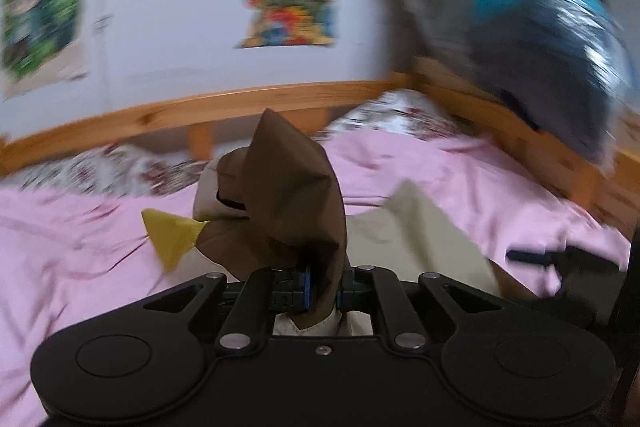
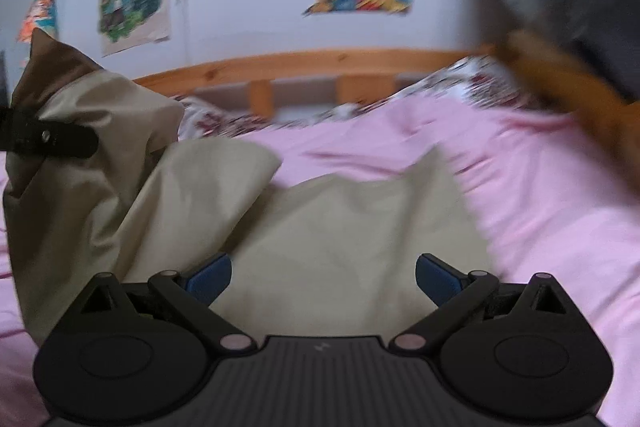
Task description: Fold large clothes
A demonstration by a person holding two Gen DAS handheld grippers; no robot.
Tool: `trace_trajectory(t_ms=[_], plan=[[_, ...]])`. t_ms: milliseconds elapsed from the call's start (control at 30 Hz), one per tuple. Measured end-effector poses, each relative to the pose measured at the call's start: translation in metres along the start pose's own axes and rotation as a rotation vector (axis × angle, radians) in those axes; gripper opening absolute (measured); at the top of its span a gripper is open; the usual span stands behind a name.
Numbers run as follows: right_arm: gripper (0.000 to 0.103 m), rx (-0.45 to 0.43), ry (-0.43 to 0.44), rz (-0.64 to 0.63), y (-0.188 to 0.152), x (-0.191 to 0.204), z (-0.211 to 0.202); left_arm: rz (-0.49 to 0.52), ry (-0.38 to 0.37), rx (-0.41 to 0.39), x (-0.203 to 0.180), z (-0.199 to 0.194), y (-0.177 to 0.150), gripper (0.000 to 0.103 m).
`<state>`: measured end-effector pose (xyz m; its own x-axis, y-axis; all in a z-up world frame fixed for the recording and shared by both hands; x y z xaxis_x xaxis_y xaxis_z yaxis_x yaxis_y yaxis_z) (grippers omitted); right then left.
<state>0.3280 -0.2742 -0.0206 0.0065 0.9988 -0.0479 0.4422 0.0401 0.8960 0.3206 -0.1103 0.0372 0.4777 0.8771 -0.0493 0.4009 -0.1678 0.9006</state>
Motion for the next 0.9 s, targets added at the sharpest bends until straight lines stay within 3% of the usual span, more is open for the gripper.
trace_trajectory(t_ms=[133,300,467,600,700,800,900], plan=[[0.101,-0.030,-0.088,0.060,0.010,-0.046,-0.017,0.123,-0.147,0.066,-0.048,0.028,-0.004,0.010],[0.101,-0.056,-0.180,0.129,0.018,-0.100,-0.019,0.298,-0.315,0.173,-0.104,0.056,-0.032,0.010],[0.101,-0.040,-0.217,0.209,0.014,-0.140,-0.007,0.317,-0.417,0.247,-0.122,0.072,-0.071,0.012],[0.101,-0.013,-0.118,0.304,0.007,-0.148,0.002,0.289,-0.446,0.266,-0.121,0.087,-0.092,0.015],[0.101,0.027,0.014,0.382,0.002,-0.145,0.009,0.240,-0.460,0.256,-0.118,0.088,-0.094,0.019],[0.100,0.094,0.111,0.426,-0.005,-0.136,0.016,0.237,-0.479,0.240,-0.121,0.083,-0.090,0.026],[0.096,0.182,0.207,0.460,-0.014,-0.125,0.021,0.243,-0.477,0.243,-0.122,0.082,-0.093,0.026]])
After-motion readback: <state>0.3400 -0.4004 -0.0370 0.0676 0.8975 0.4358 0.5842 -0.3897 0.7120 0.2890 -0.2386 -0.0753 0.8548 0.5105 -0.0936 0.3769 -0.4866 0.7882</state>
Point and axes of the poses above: each gripper's, at about its wrist camera, not at the fingertips, and z roughly the way its jaws point, x to its left, y to its top, the point moved 8 cm from there along z, roughly the way its jaws point, and after that the axes turned 11 degrees about -y, right-handed, at the moved point
